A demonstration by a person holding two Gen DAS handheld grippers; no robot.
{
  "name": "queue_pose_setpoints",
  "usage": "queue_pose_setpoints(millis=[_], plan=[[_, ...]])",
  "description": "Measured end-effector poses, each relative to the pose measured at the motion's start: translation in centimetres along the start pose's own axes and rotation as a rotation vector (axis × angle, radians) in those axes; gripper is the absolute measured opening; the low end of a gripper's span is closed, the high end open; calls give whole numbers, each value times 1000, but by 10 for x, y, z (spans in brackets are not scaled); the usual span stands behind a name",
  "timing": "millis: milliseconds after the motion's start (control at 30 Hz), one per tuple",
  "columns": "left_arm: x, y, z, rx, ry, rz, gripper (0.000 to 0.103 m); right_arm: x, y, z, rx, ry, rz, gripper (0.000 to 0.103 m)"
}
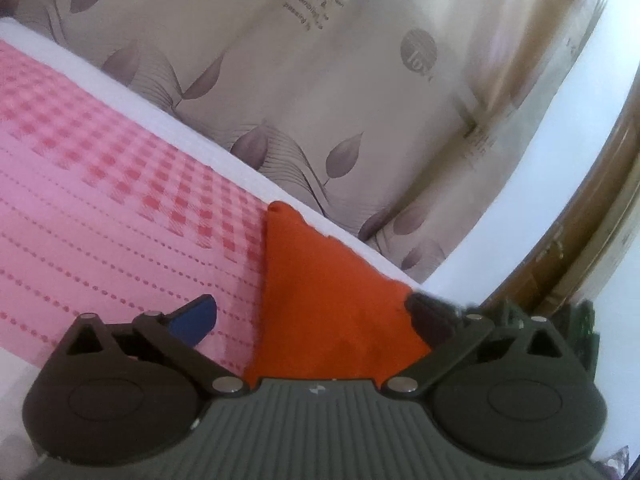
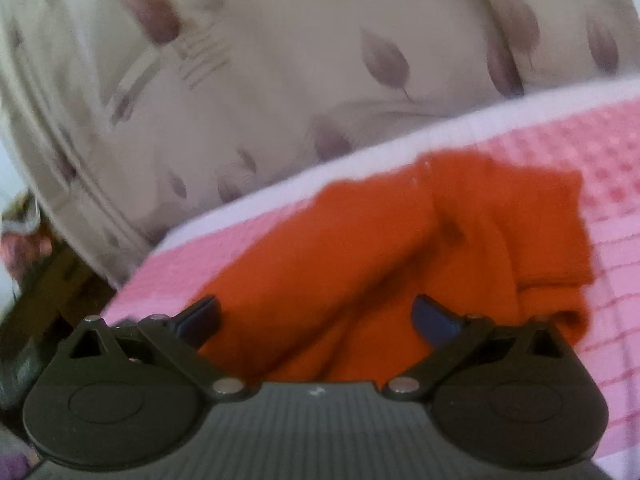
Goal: Fold small clothes
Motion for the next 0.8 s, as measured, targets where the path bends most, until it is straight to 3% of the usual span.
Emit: queue_pose_setpoints(millis=[67,100,267,333,800], plan=[[1,2,1,-15,1,0,102,8,-3,3,51,-1,10,77],[0,3,1,-21,-2,3,102,13,-5,4,71,8,0,58],[4,7,3,-51,0,13,102,27,-4,6,97,15,9,43],[3,7,2,-49,-2,16,102,24,-1,10,78,-9,6,24],[0,7,2,-38,-21,44,103,3,2,35,-78,-3,-85,18]])
Point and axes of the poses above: each gripper's, at about its wrist camera, not at the fingertips, and x roughly the way its jaws point, y to its left, z to its top, the point moved 6 cm from there along x, roughly the way its jaws point, and after that the axes turned 13 degrees about z, right-handed, at the moved point
